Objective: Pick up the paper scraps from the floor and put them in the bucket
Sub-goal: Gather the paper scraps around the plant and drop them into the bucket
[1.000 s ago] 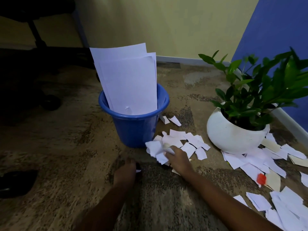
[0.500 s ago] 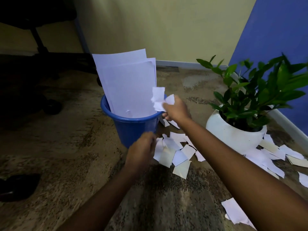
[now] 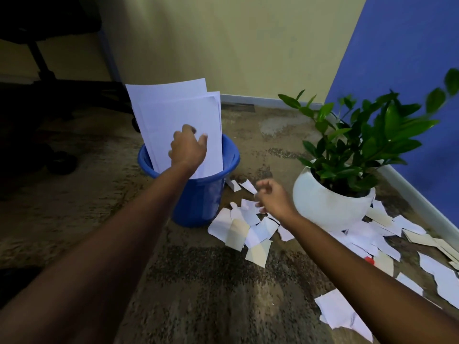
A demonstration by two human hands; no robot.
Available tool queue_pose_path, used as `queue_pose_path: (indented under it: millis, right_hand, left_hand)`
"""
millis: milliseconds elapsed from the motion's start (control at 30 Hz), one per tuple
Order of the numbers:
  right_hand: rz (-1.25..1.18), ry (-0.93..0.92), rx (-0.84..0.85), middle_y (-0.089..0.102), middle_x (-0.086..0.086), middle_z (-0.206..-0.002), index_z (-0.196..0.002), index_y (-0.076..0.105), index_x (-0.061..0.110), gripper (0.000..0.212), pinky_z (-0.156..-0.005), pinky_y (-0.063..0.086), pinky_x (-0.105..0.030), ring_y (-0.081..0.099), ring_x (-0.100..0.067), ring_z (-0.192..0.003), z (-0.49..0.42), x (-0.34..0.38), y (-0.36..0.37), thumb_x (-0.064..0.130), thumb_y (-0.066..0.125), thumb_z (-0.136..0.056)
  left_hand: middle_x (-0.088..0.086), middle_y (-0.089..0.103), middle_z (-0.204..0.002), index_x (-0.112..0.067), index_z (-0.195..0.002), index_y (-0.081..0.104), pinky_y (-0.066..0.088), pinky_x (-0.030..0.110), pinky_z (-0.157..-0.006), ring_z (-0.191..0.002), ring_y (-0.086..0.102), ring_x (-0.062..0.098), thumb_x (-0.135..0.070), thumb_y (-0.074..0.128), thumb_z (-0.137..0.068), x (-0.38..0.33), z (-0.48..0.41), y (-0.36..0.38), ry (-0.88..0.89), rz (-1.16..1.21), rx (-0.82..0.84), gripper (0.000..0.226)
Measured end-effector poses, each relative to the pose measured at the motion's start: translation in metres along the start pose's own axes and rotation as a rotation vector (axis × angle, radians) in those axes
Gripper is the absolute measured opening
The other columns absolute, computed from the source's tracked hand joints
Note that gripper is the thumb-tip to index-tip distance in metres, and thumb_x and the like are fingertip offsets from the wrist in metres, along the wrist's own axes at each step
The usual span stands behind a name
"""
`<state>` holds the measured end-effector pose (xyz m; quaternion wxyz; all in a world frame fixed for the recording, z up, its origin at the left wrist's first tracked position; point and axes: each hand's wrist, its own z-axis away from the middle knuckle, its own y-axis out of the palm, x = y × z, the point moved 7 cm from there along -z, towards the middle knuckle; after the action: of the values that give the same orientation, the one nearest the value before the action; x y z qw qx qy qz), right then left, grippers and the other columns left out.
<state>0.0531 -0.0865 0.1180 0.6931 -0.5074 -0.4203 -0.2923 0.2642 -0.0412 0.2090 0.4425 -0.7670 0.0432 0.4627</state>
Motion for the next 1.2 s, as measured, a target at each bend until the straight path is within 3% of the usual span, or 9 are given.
queue_pose_path:
  millis: [133, 233, 367, 433, 533, 633, 833, 967, 1200]
  right_hand:
    - [0.252, 0.017, 0.121, 0.046, -0.010, -0.103, -0.121, 0.050, 0.001, 0.031, -0.057, 0.044, -0.028, 0.055, -0.025, -0.072, 0.009, -0.028, -0.006, 0.005, 0.054, -0.091]
    - [0.492, -0.017, 0.171, 0.049, -0.012, -0.104, -0.124, 0.051, 0.003, 0.034, -0.074, 0.045, -0.031, 0.060, -0.034, -0.098, 0.008, -0.041, -0.012, 0.009, 0.054, -0.090]
    - [0.702, 0.053, 0.258, 0.047, -0.016, -0.131, -0.132, 0.044, 0.010, 0.045, -0.095, 0.043, -0.032, 0.049, -0.031, -0.122, 0.000, -0.067, -0.010, 0.017, 0.055, -0.089]
    - [0.746, 0.095, 0.278, 0.042, -0.017, -0.138, -0.135, 0.039, 0.012, 0.053, -0.099, 0.042, -0.033, 0.046, -0.031, -0.125, -0.002, -0.079, -0.008, 0.022, 0.058, -0.087]
    - [0.854, 0.012, 0.254, 0.042, -0.015, -0.136, -0.136, 0.036, 0.016, 0.067, -0.102, 0.044, -0.038, 0.044, -0.029, -0.127, -0.008, -0.082, 0.000, 0.031, 0.068, -0.079]
    - [0.957, 0.092, 0.296, 0.037, -0.011, -0.141, -0.140, 0.031, 0.022, 0.082, -0.106, 0.039, -0.041, 0.039, -0.029, -0.133, -0.008, -0.087, 0.007, 0.039, 0.075, -0.073]
    - [1.005, 0.059, 0.451, 0.015, -0.013, -0.153, -0.147, 0.015, 0.026, 0.100, -0.110, 0.035, -0.050, 0.024, -0.035, -0.140, -0.019, -0.086, 0.024, 0.039, 0.078, -0.070]
    - [1.078, 0.079, 0.489, 0.008, -0.013, -0.157, -0.148, 0.013, 0.029, 0.103, -0.111, 0.033, -0.049, 0.020, -0.036, -0.142, -0.024, -0.084, 0.033, 0.037, 0.079, -0.070]
    - [1.098, 0.135, 0.500, 0.007, -0.014, -0.157, -0.149, 0.010, 0.030, 0.103, -0.111, 0.032, -0.049, 0.022, -0.038, -0.141, -0.036, -0.089, 0.047, 0.035, 0.079, -0.071]
  left_hand:
    - [0.019, 0.040, -0.145, -0.007, -0.143, 0.032, 0.027, 0.048, -0.113, -0.136, 0.035, 0.034, -0.032, 0.041, -0.098, 0.006, 0.016, 0.011, 0.073, -0.254, -0.037, 0.052]
    - [0.016, 0.039, -0.148, -0.009, -0.142, 0.037, 0.023, 0.044, -0.117, -0.143, 0.027, 0.031, -0.021, 0.051, -0.094, -0.020, 0.043, 0.022, 0.459, -0.374, -0.080, 0.051]
    - [0.023, 0.061, -0.128, -0.003, -0.119, 0.064, 0.046, 0.045, -0.101, -0.125, 0.055, 0.036, -0.014, 0.081, -0.064, -0.062, 0.099, 0.054, 1.273, -0.707, 0.053, 0.059]
    - [0.022, 0.046, -0.144, -0.007, -0.133, 0.051, 0.034, 0.041, -0.113, -0.139, 0.037, 0.033, -0.021, 0.071, -0.079, -0.059, 0.112, 0.073, 1.381, -0.910, 0.220, 0.060]
    - [0.015, 0.024, -0.156, -0.011, -0.143, 0.035, 0.025, 0.038, -0.118, -0.148, 0.016, 0.029, -0.017, 0.051, -0.094, -0.054, 0.109, 0.085, 1.253, -1.024, 0.402, 0.052]
    - [0.012, 0.035, -0.149, -0.011, -0.137, 0.043, 0.044, 0.034, -0.102, -0.135, 0.036, 0.027, -0.014, 0.050, -0.094, -0.054, 0.106, 0.087, 1.150, -1.038, 0.503, 0.043]
    - [0.012, 0.048, -0.139, -0.009, -0.135, 0.048, 0.053, 0.034, -0.090, -0.120, 0.057, 0.027, -0.013, 0.046, -0.095, -0.025, 0.098, 0.104, 0.813, -0.976, 0.753, 0.040]
    - [0.012, 0.057, -0.132, -0.008, -0.135, 0.048, 0.051, 0.035, -0.099, -0.119, 0.058, 0.024, -0.021, 0.050, -0.095, 0.012, 0.090, 0.122, 0.502, -0.822, 0.854, 0.042]
    - [0.008, 0.045, -0.146, -0.012, -0.147, 0.025, 0.042, 0.036, -0.110, -0.132, 0.047, 0.024, -0.028, 0.057, -0.091, 0.089, 0.090, 0.166, 0.033, -0.534, 0.924, 0.066]
